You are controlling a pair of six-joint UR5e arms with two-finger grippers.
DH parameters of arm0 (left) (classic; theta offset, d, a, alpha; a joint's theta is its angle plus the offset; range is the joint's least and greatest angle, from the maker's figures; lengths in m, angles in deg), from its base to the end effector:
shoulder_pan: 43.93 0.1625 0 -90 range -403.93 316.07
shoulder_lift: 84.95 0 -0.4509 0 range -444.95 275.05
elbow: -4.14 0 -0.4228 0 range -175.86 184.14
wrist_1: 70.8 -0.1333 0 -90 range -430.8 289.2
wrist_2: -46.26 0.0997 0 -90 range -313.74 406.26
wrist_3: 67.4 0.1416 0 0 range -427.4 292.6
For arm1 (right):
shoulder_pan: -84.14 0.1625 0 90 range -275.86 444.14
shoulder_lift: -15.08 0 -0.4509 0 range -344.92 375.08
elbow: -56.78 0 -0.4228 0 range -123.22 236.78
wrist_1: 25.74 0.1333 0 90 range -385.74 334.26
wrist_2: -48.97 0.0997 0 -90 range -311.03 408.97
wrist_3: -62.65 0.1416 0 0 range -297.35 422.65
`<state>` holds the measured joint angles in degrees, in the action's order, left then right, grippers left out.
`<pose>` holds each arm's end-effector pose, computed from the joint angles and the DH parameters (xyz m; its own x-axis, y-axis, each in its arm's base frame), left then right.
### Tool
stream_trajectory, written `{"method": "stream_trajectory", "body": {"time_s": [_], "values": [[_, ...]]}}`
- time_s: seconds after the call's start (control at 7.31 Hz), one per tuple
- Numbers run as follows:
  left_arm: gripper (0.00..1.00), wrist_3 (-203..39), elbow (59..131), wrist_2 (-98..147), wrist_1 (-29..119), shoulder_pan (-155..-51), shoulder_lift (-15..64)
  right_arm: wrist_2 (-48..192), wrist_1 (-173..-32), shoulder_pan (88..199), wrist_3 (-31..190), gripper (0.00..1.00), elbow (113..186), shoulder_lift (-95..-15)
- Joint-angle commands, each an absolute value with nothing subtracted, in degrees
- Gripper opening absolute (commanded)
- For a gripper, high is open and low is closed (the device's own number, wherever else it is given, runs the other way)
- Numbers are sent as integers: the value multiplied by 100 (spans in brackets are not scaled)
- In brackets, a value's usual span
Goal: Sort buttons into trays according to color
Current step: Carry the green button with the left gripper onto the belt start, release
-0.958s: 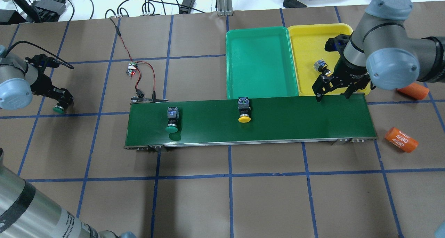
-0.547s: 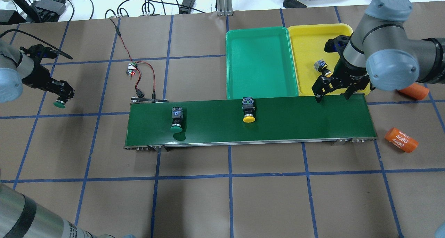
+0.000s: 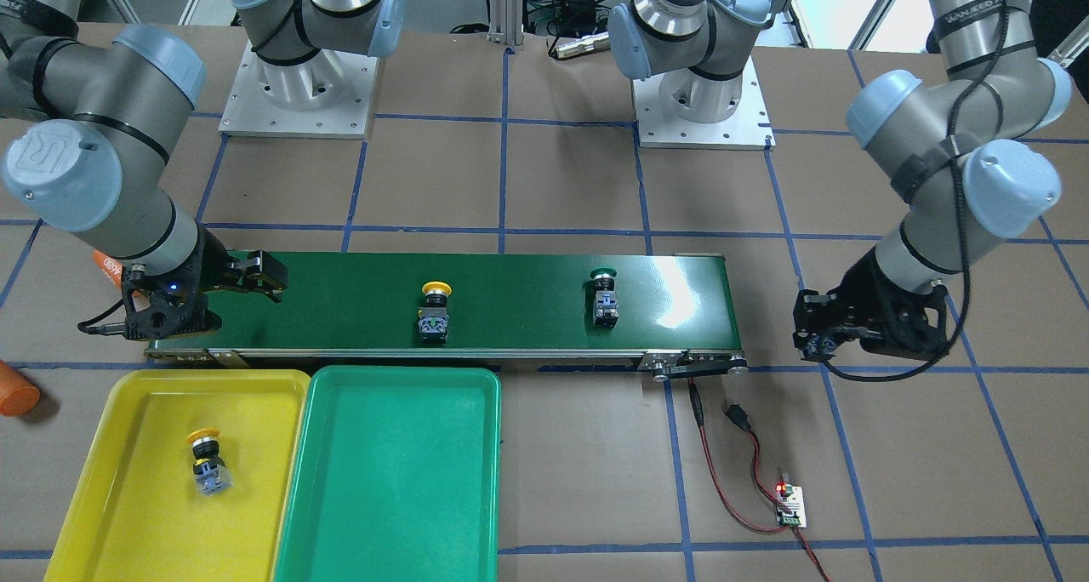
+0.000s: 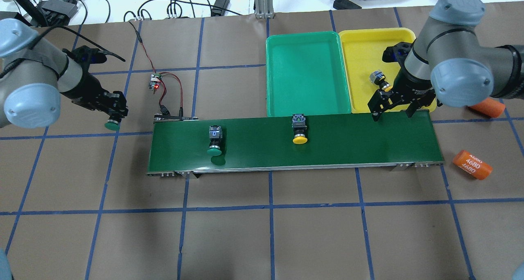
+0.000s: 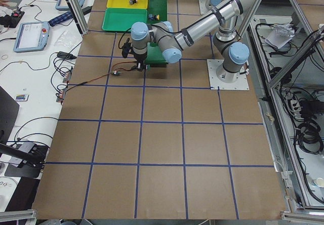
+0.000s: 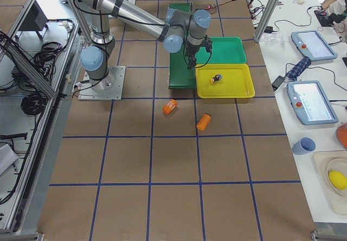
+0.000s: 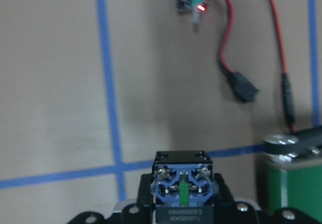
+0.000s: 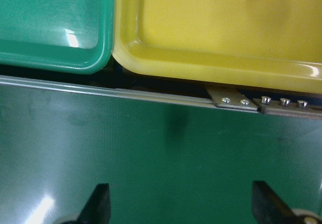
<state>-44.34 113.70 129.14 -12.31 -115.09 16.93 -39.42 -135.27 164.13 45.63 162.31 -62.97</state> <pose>0.0359 -0.5725 0.2428 -0.9906 0.0760 0.1136 0.0707 0.9963 -0.0497 0.0400 -0.5631 0.2546 -0.9910 -0.1157 -0.0671 -0.1233 0.9846 0.1241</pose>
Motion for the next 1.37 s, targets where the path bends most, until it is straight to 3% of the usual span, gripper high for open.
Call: {"method": "stream_trajectory", "body": {"time_s": [0.0,0.27,0.41,0.55,0.68,1.23], "values": [[0,-5033,11752,12914,-1288,-12011,1419,-3945,-13525,16412,4560,100,16225,-6288],[0,-5210,11900,12914,-1306,-12311,1419,-3954,-13525,16412,4552,100,16234,-6280],[9,-5193,11997,12914,-1367,-12312,1436,-3954,-13525,16412,4543,100,16234,-6271],[50,-5211,12015,12758,-1420,-12338,1471,-3954,-13525,16412,4543,100,16234,-6271],[100,-5141,12050,12634,-1403,-12303,1489,-3954,-13525,16412,4534,100,16234,-6271],[100,-5245,11824,12756,-1132,-12303,833,-3945,-13525,16412,4525,100,16234,-6262]]}}
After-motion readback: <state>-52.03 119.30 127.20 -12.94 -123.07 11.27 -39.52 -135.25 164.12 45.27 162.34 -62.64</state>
